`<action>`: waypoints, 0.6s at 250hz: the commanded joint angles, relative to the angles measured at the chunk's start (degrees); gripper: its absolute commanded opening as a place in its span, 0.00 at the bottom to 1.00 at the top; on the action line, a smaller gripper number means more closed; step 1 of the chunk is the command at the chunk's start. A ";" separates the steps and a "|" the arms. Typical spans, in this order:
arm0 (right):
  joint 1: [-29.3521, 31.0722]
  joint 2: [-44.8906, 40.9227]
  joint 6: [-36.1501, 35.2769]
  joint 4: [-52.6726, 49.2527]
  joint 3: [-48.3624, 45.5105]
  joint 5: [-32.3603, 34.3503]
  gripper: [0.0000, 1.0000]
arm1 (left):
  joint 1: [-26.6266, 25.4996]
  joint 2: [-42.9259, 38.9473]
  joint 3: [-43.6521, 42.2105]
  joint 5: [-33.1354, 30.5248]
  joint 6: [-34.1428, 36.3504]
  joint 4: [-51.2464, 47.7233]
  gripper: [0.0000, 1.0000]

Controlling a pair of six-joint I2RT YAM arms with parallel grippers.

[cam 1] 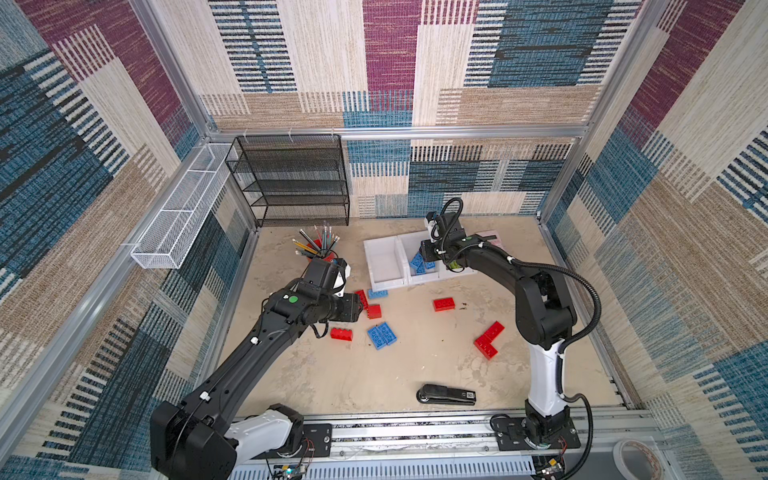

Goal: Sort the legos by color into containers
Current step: 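Carry the brick over the middle compartment and open the right gripper, then withdraw the right gripper while the left gripper moves over two paired blue bricks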

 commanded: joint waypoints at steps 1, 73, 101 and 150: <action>-0.04 -1.38 0.40 1.02 -0.42 1.19 0.55 | 0.09 0.17 -0.28 0.01 0.36 1.35 0.59; -0.09 -10.70 -1.70 5.92 -9.09 1.18 0.73 | -0.71 0.83 -0.11 -2.25 -1.80 0.36 0.59; -0.09 -17.28 -1.73 9.82 -15.87 0.05 0.78 | -2.24 1.80 0.31 -2.15 -3.84 -0.57 0.58; -0.09 -28.64 -0.18 16.79 -28.08 -2.21 0.86 | -5.94 3.03 -2.93 -4.28 -9.27 0.49 0.59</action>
